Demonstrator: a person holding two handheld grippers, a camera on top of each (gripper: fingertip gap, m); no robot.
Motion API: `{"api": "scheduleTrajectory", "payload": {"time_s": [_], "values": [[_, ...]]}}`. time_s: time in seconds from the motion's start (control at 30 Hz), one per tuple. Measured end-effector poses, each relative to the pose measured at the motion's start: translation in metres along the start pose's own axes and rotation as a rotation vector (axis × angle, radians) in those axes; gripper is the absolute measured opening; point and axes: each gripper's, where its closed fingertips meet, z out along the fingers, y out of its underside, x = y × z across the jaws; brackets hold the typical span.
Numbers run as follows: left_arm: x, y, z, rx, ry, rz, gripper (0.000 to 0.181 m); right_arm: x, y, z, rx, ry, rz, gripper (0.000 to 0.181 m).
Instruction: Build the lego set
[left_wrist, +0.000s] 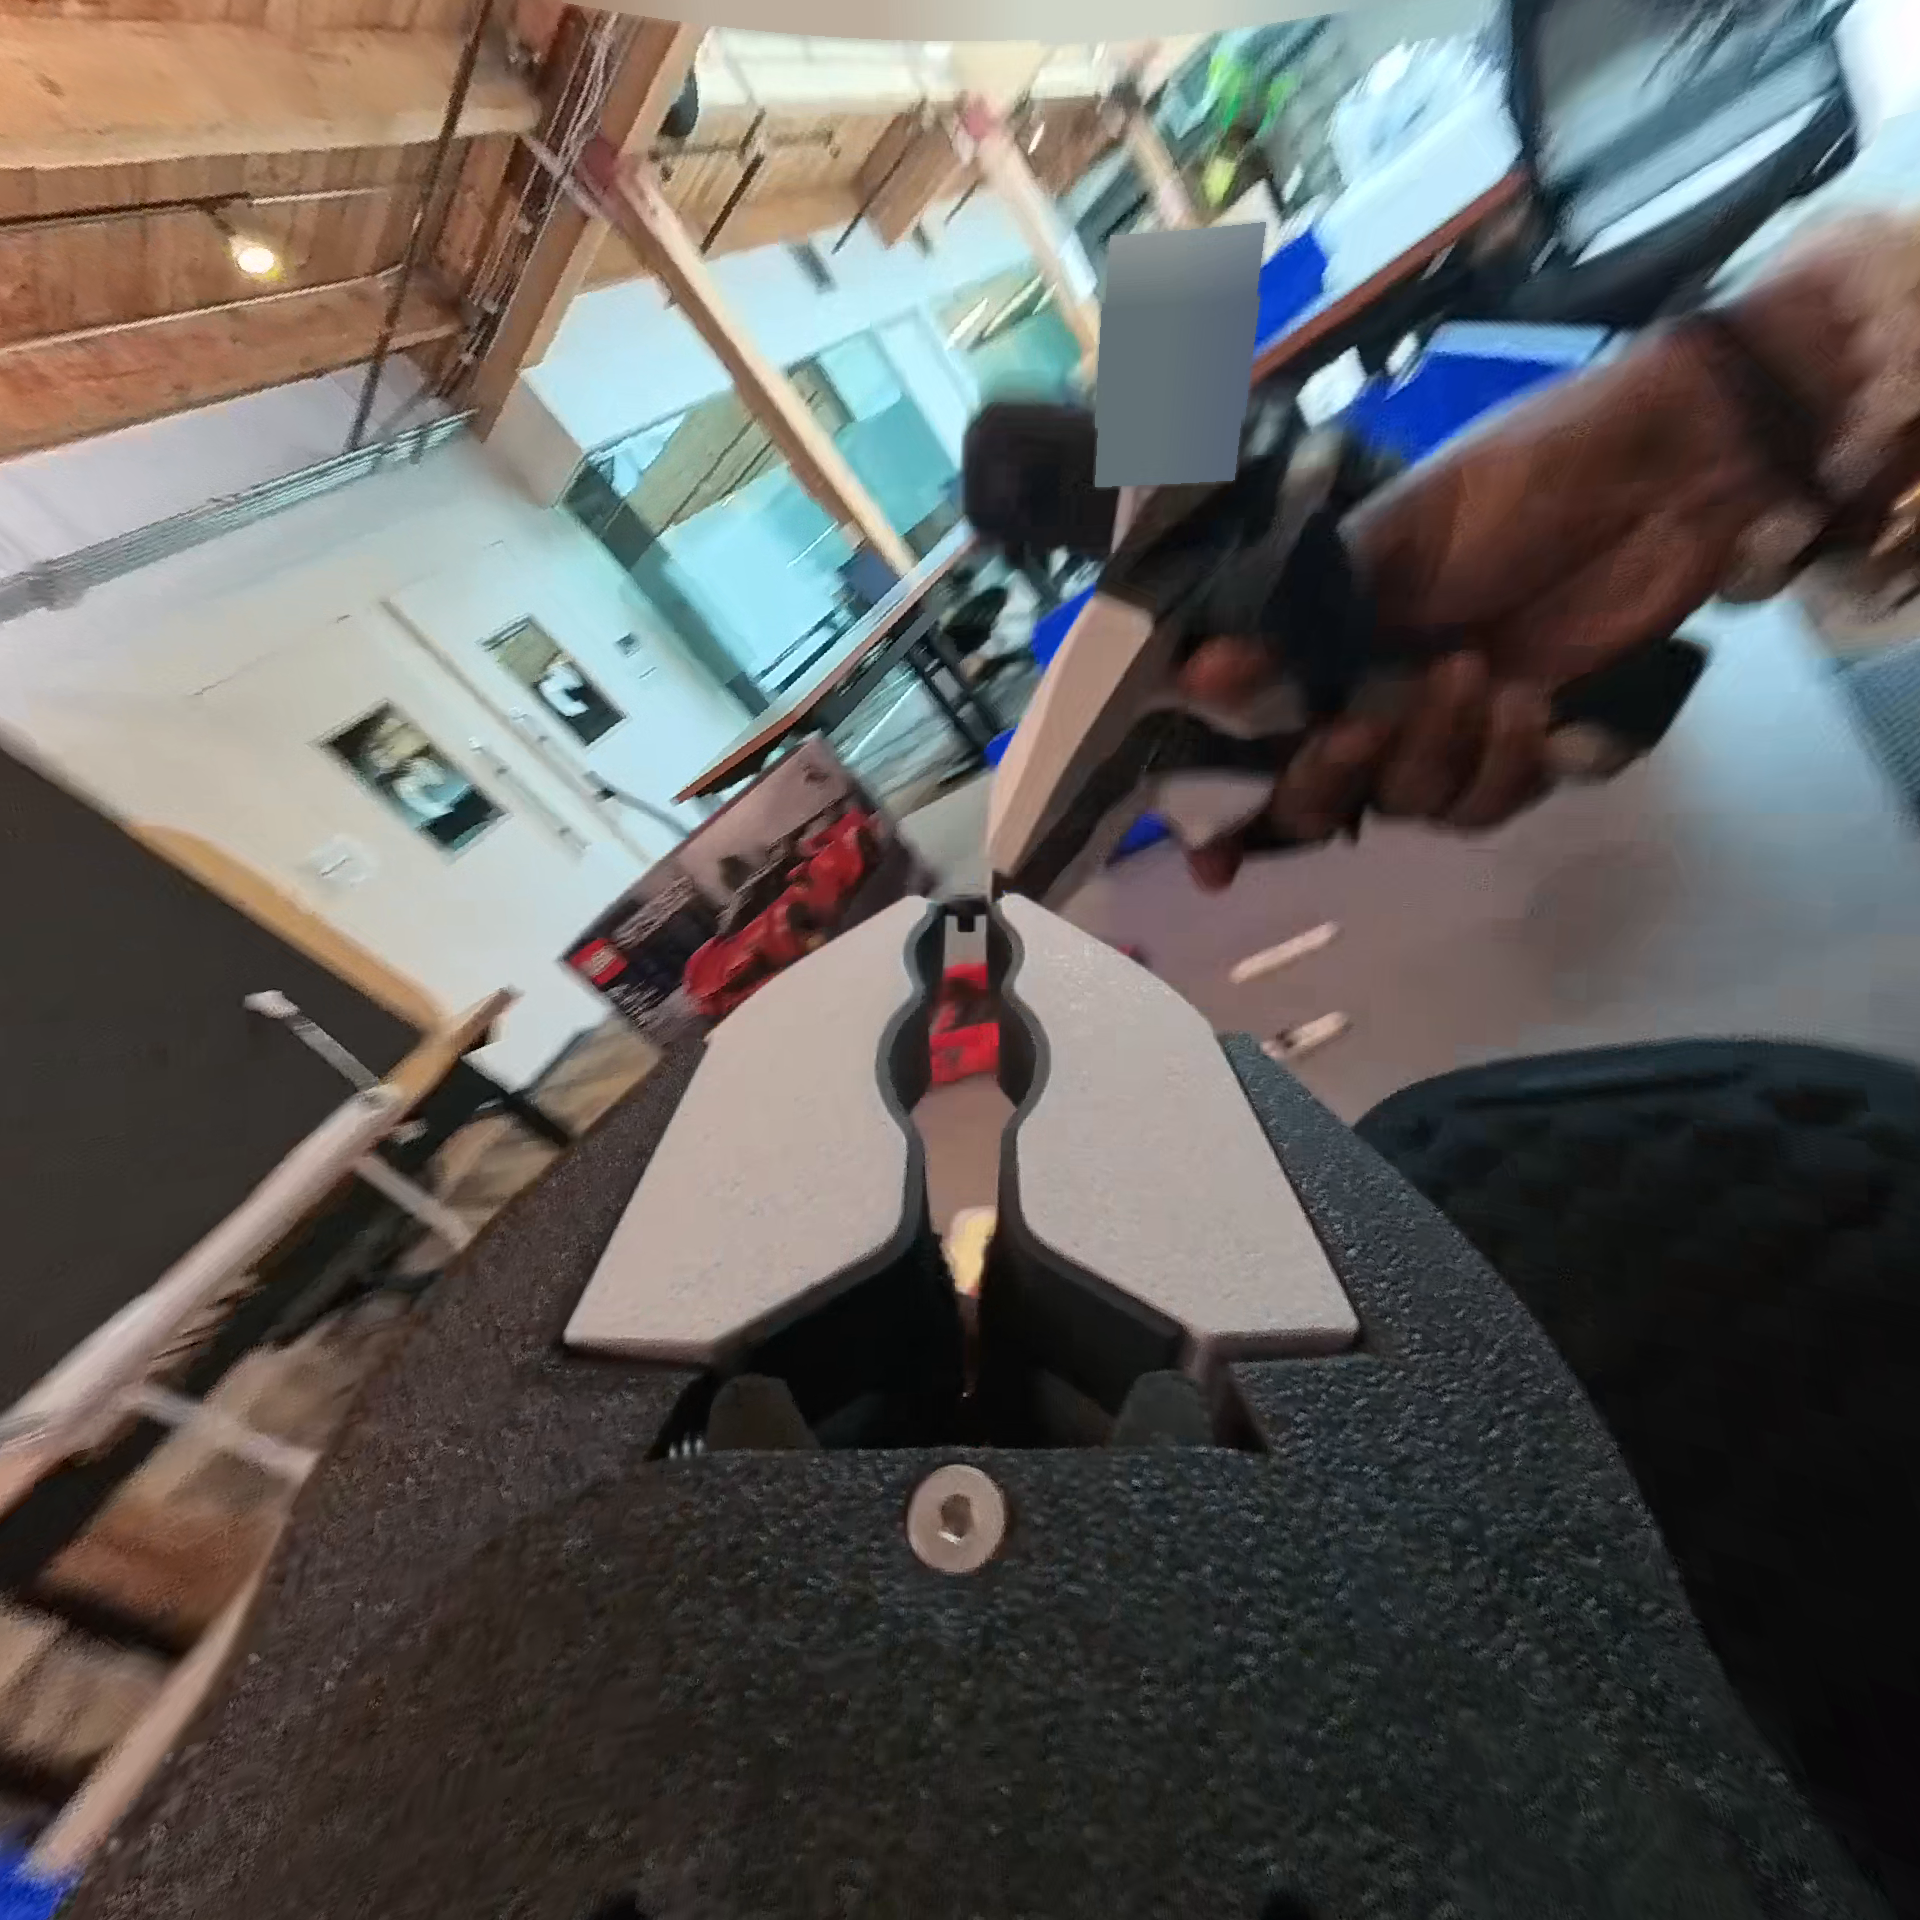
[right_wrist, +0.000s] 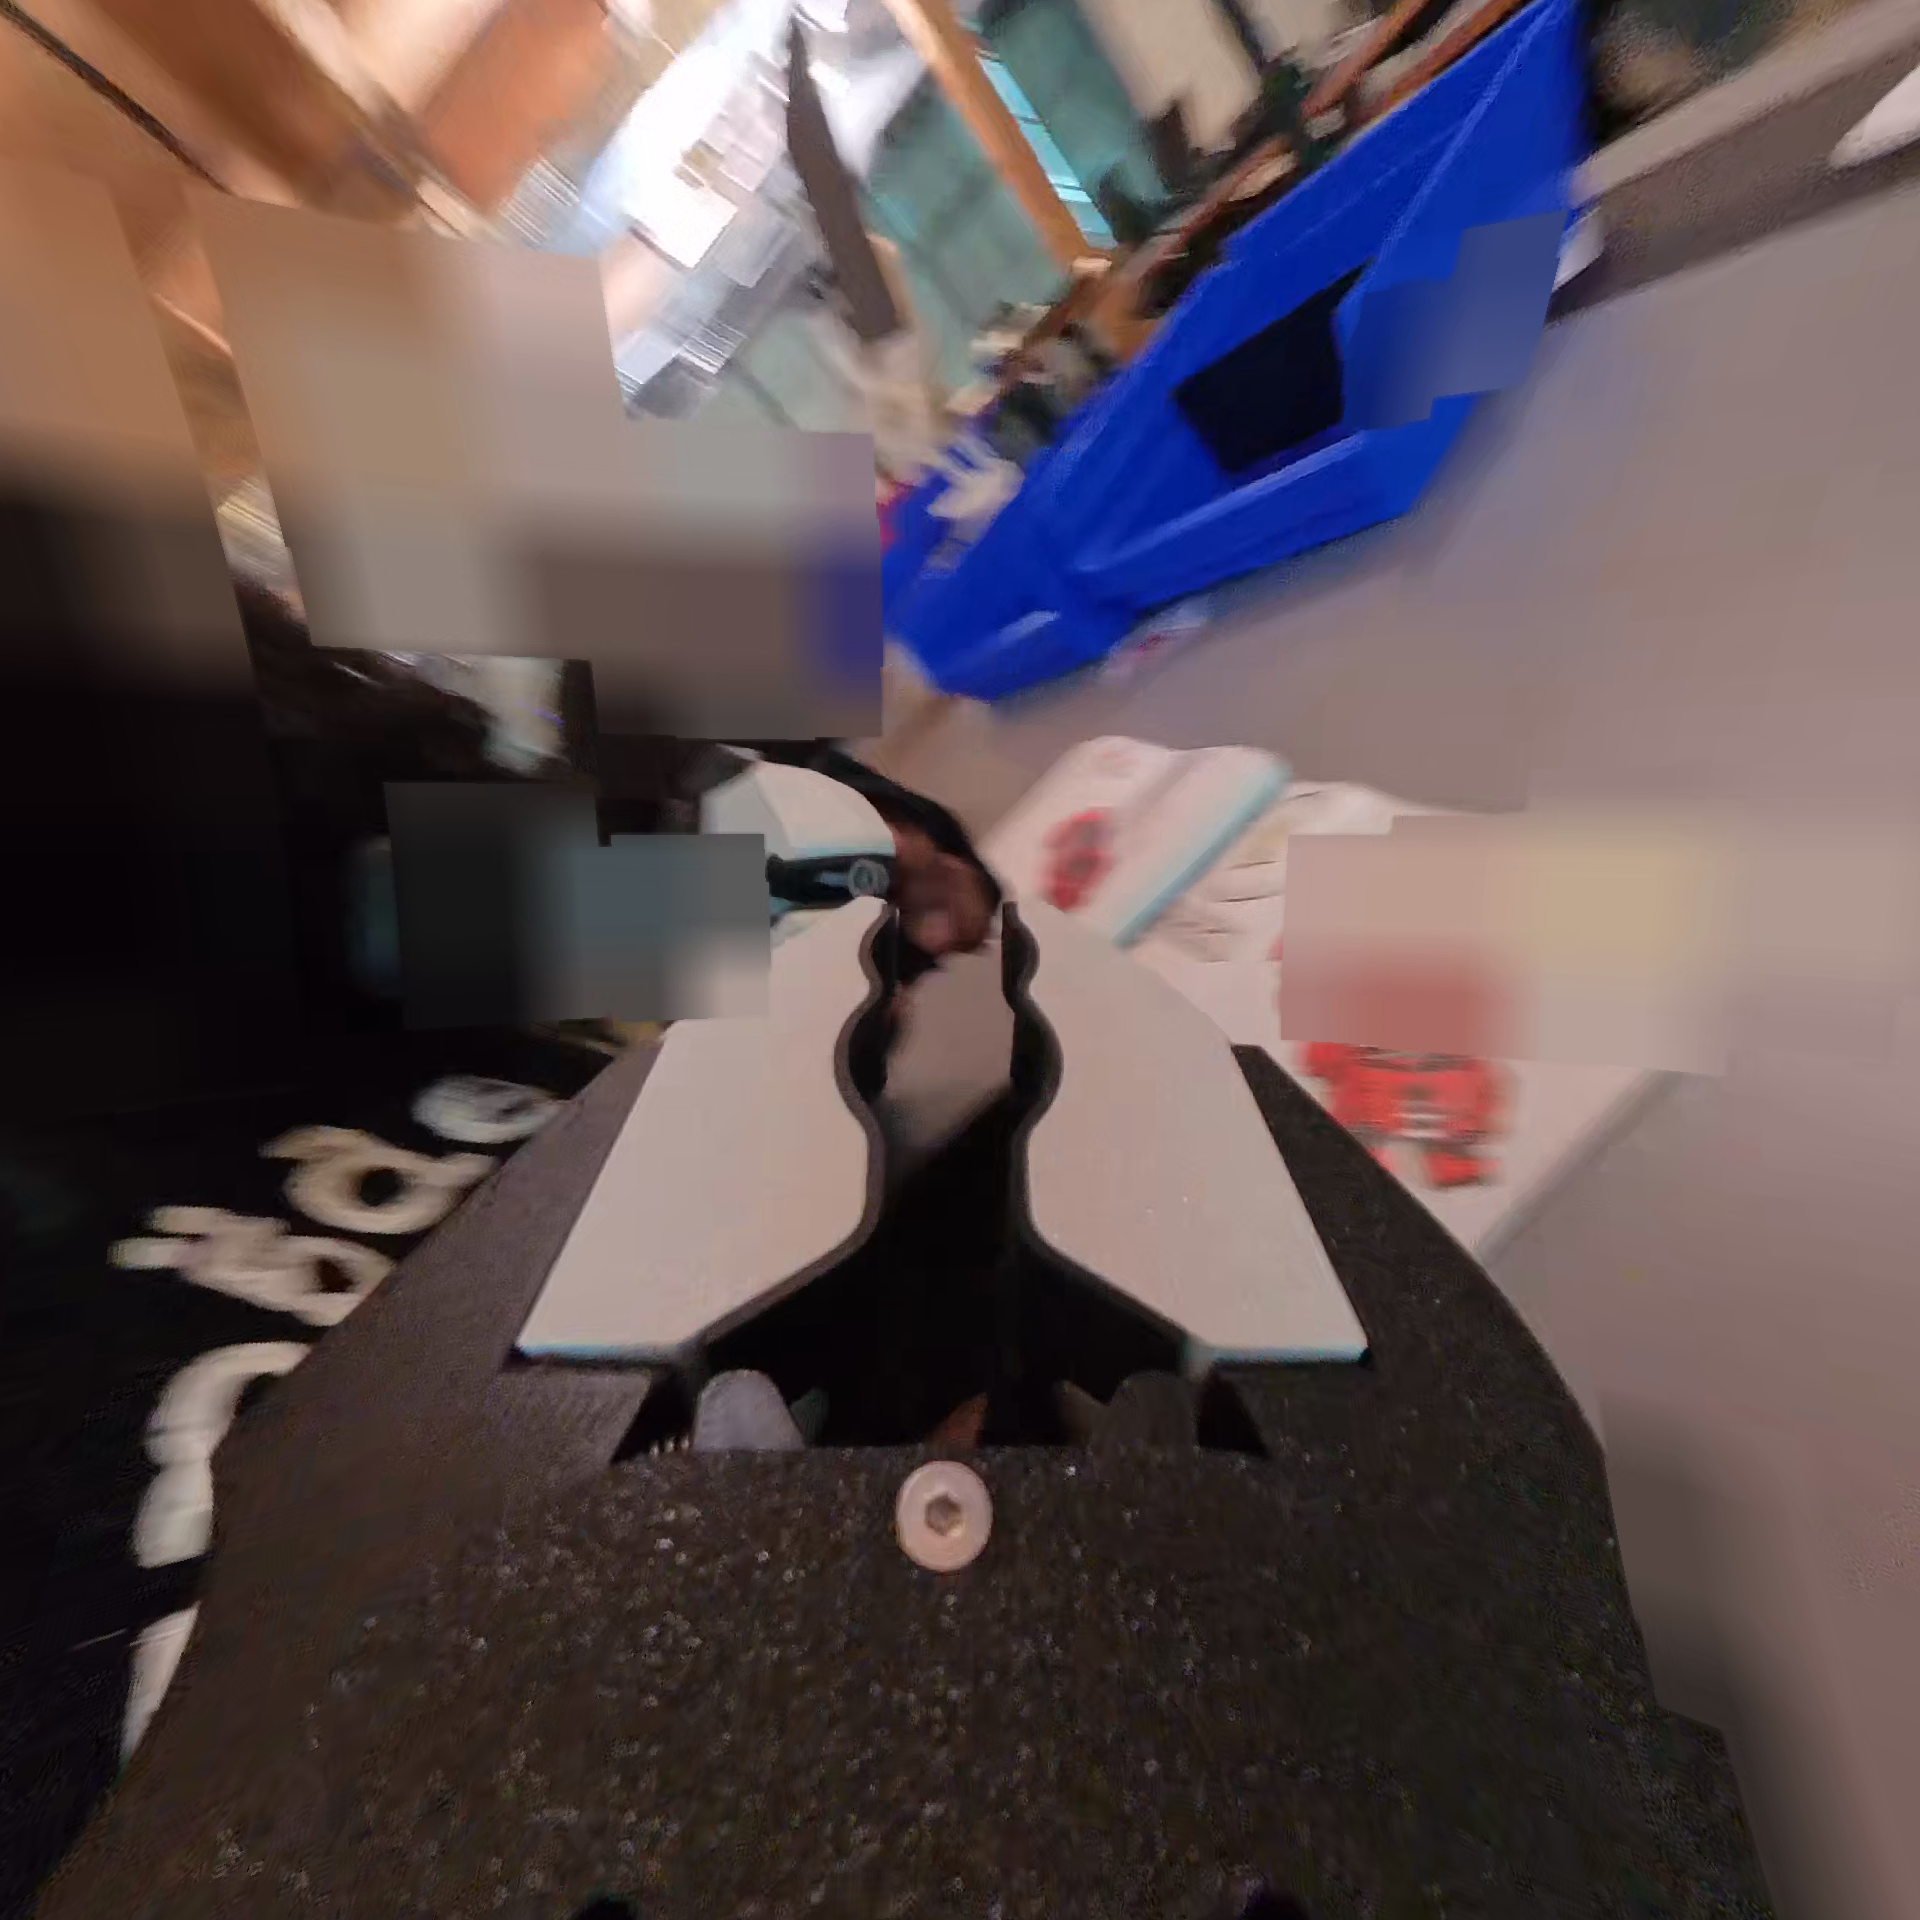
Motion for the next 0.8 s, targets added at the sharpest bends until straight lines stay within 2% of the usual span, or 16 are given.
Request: {"api": "scheduleTrajectory", "payload": {"time_s": [0.07, 0.1, 0.2, 0.5, 0.67, 0.8], "values": [[-0.003, 0.01, 0.002, -0.071, -0.059, 0.116, 0.007, 0.003, -0.002, 0.0, -0.072, 0.188, -0.253, 0.018], [-0.004, 0.013, 0.003, -0.094, -0.082, 0.158, 0.007, -0.001, -0.004, 0.003, -0.094, 0.236, -0.342, 0.017], [-0.005, 0.013, 0.005, -0.114, -0.125, 0.231, 0.007, -0.004, -0.005, 0.01, -0.154, 0.332, -0.471, 0.016], [-0.004, 0.014, 0.005, -0.131, -0.14, 0.306, 0.007, -0.002, -0.001, 0.013, -0.179, 0.338, -0.474, 0.007], [-0.002, 0.015, 0.006, -0.13, -0.125, 0.31, 0.007, -0.001, -0.001, 0.013, -0.186, 0.341, -0.475, 0.012], [-0.002, 0.015, 0.006, -0.133, -0.125, 0.312, 0.007, 0.0, 0.001, 0.013, -0.204, 0.346, -0.486, 0.007]]}}
